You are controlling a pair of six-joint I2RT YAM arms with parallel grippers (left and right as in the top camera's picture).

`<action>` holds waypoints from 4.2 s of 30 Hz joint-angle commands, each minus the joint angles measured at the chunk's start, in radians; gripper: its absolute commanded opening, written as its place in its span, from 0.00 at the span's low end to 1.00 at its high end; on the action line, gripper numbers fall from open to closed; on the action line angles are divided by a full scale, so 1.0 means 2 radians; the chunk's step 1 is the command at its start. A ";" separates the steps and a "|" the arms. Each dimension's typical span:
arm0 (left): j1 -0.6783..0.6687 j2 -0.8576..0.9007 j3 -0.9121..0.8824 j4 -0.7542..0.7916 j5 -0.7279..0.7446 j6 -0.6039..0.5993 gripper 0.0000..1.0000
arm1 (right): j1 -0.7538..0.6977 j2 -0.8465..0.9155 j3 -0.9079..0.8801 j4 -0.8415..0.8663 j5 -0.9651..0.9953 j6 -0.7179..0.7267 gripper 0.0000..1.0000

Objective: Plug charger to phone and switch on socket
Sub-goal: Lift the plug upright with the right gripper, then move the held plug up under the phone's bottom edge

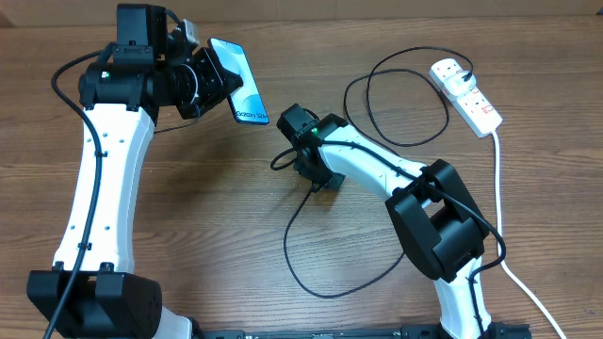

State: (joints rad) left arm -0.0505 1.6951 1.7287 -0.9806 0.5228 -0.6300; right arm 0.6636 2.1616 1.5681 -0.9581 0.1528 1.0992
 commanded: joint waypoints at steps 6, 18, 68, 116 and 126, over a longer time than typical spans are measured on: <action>0.000 -0.001 0.006 0.003 0.014 -0.007 0.04 | 0.001 0.014 -0.006 -0.004 -0.035 -0.001 0.25; 0.000 -0.001 0.006 0.003 0.014 -0.007 0.04 | 0.001 0.014 -0.006 -0.004 -0.033 -0.002 0.18; 0.003 0.000 0.006 0.192 0.356 0.000 0.04 | 0.097 -0.344 0.041 -0.056 -0.117 -0.259 0.04; -0.015 0.000 0.006 0.110 0.354 0.123 0.04 | 0.064 -0.322 0.052 -0.003 -0.122 -0.252 0.04; -0.015 0.000 0.006 0.110 0.352 0.147 0.04 | 0.063 -0.322 0.052 0.000 -0.122 -0.253 0.04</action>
State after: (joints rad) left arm -0.0753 1.6962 1.7287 -0.7704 1.2034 -0.3729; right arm 0.7982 1.5177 1.6382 -0.9665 -0.0898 0.5911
